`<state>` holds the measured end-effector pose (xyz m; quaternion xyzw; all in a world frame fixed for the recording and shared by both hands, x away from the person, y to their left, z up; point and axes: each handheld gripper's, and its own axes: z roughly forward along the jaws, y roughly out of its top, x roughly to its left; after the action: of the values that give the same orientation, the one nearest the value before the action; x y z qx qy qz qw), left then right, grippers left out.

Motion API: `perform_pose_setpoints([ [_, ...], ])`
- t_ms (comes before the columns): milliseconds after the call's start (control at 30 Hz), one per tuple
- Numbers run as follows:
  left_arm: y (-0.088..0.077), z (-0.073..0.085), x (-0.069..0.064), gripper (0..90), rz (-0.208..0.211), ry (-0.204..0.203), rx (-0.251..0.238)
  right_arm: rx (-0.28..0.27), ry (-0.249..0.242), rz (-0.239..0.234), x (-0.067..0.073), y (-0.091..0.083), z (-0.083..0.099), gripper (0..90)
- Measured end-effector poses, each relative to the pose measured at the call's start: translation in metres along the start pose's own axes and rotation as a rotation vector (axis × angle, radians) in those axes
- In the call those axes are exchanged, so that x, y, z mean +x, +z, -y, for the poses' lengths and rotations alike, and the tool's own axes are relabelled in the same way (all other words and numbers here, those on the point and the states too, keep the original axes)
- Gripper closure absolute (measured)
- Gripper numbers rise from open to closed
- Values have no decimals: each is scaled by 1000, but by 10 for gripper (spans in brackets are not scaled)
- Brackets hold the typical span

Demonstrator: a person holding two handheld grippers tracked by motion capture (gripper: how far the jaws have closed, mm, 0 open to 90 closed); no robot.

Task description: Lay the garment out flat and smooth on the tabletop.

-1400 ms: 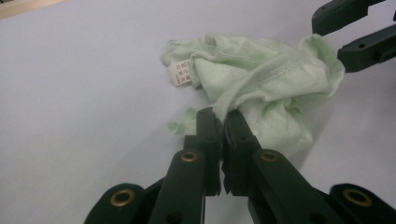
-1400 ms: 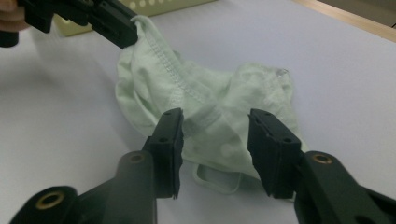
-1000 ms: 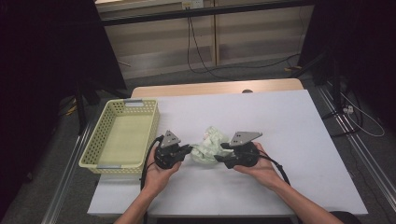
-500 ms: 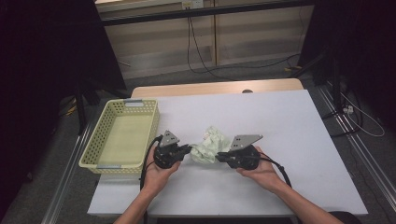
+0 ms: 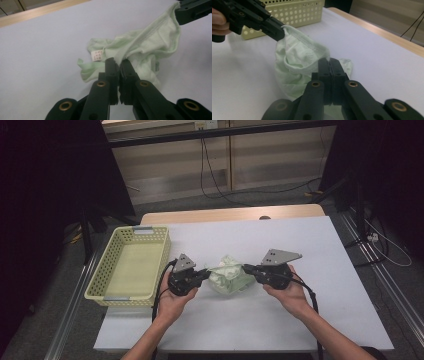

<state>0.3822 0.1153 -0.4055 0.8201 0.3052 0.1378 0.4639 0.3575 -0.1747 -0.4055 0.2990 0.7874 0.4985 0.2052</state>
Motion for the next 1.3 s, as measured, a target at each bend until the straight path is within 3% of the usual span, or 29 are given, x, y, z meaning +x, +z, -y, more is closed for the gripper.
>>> perform_pose_setpoints([
  [267,1,-18,-15,866,34,35,-33,-54,8,70,-12,-18,-11,897],
  [367,3,-22,-23,866,45,71,-36,-42,1,109,-15,-24,-10,897],
  [500,5,-16,-30,866,46,106,5,-26,18,93,-15,-29,1,897],
  [667,-2,-1,-35,864,51,137,50,17,-4,54,-3,-33,13,897],
  [833,-8,15,-40,854,71,132,74,67,-30,22,10,-30,22,897],
  [933,-12,23,-40,790,73,111,81,94,-33,12,14,-30,30,897],
  [1033,-18,27,-34,716,76,92,61,90,-17,20,12,-31,34,897],
  [1133,-20,29,-30,710,77,75,54,81,-2,39,7,-34,35,897],
  [1300,-17,29,-16,688,45,66,51,78,8,39,5,-37,37,897],
])
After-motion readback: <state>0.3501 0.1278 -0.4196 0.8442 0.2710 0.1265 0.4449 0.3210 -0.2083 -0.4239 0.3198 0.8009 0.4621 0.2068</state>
